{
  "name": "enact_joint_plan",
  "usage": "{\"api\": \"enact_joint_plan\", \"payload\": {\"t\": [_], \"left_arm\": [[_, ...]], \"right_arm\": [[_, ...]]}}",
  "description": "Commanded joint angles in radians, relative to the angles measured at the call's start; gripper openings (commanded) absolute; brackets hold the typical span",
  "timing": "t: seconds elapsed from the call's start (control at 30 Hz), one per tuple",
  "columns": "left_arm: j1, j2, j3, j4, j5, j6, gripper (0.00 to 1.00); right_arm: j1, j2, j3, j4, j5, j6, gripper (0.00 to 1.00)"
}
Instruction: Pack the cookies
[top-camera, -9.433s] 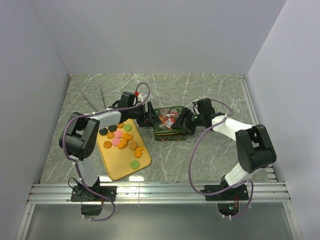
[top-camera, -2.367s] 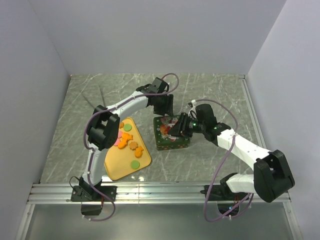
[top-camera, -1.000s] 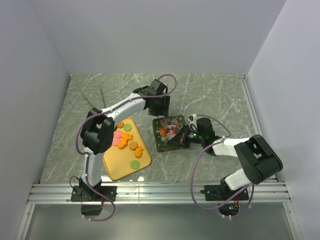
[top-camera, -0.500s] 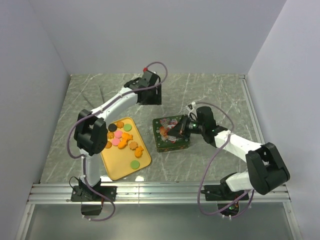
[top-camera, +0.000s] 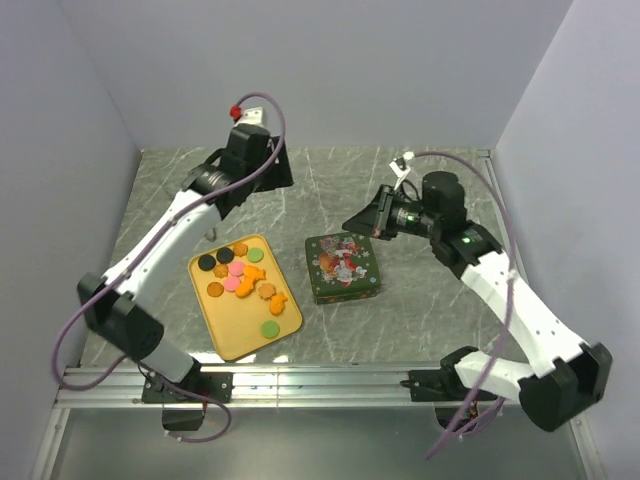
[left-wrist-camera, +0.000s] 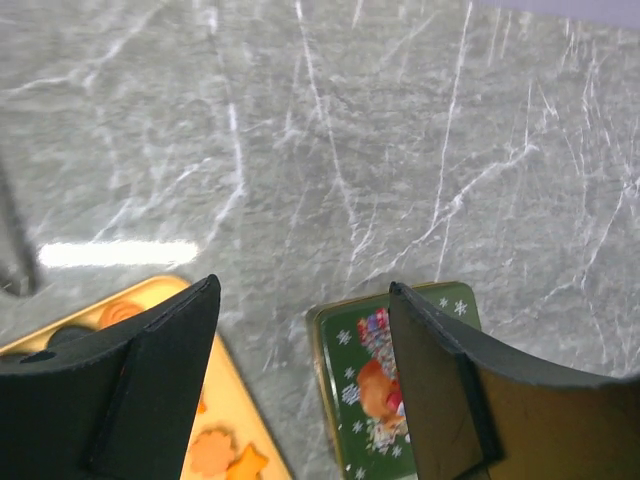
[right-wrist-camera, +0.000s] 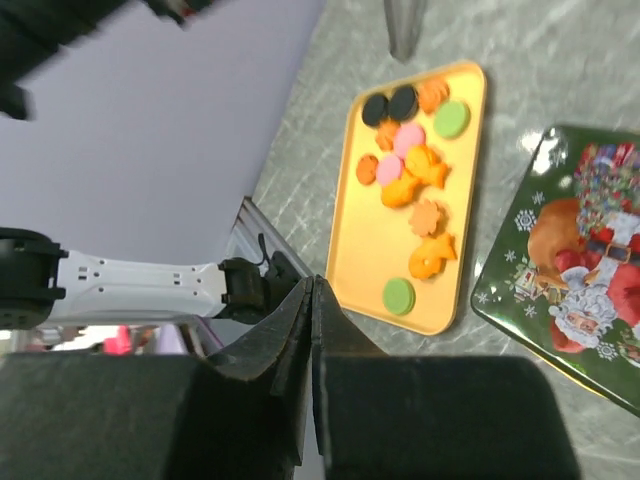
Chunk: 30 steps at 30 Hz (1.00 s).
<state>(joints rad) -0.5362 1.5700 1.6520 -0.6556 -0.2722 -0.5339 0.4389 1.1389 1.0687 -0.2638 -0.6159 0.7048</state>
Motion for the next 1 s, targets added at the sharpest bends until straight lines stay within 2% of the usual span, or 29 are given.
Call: {"api": "enact_joint_plan", "payload": {"t": [0.0,0.1,0.2,0.23,0.3,0.43,0.6,0.63,0.73,0.97], "left_arm": [[-0.002,-0.15,-0.124,0.077,-0.084,0.021,0.76],[-0.004,-0.246,-0.204,0.077,-0.145,0.012,0.82],[-0.002,-0.339,-0.27,0.041,-0.186,-0.018,0.84],[-0.002,-0.364,-0.287,0.033,-0.194,-0.026,0.84],[-0.004,-0.45,-0.351,0.03,-0.216,-0.041,0.89],[-0.002,-0.589,-0.468,0.053,-0.262,-0.051,0.91],[-0.004,-0.673,-0.547,0.059,-0.297,-0.046,0.91],[-0.004,-0.676,-0.551,0.056,-0.311,-0.049,0.91],[-0.004,-0.708,-0.599,0.097,-0.34,-0.022,0.92],[-0.002,-0.886,-0.912,0.381,-0.42,0.064,0.89]], "right_arm": [[0.006,-0.102,0.075,-0.182,0.051,-0.097,0.08],[0.004,-0.178,0.091,-0.26,0.097,-0.126,0.1],[0.004,-0.256,0.096,-0.333,0.14,-0.145,0.22],[0.004,-0.278,0.096,-0.347,0.153,-0.148,0.29],[0.003,-0.338,0.091,-0.385,0.186,-0.148,0.35],[0.004,-0.433,0.057,-0.416,0.24,-0.146,0.49],[0.004,-0.545,-0.033,-0.407,0.335,-0.149,0.57],[0.003,-0.56,-0.05,-0.394,0.344,-0.136,0.71],[0.003,-0.628,-0.119,-0.327,0.376,-0.122,0.91],[0.004,-0.718,-0.239,-0.2,0.495,-0.149,0.95]]}}
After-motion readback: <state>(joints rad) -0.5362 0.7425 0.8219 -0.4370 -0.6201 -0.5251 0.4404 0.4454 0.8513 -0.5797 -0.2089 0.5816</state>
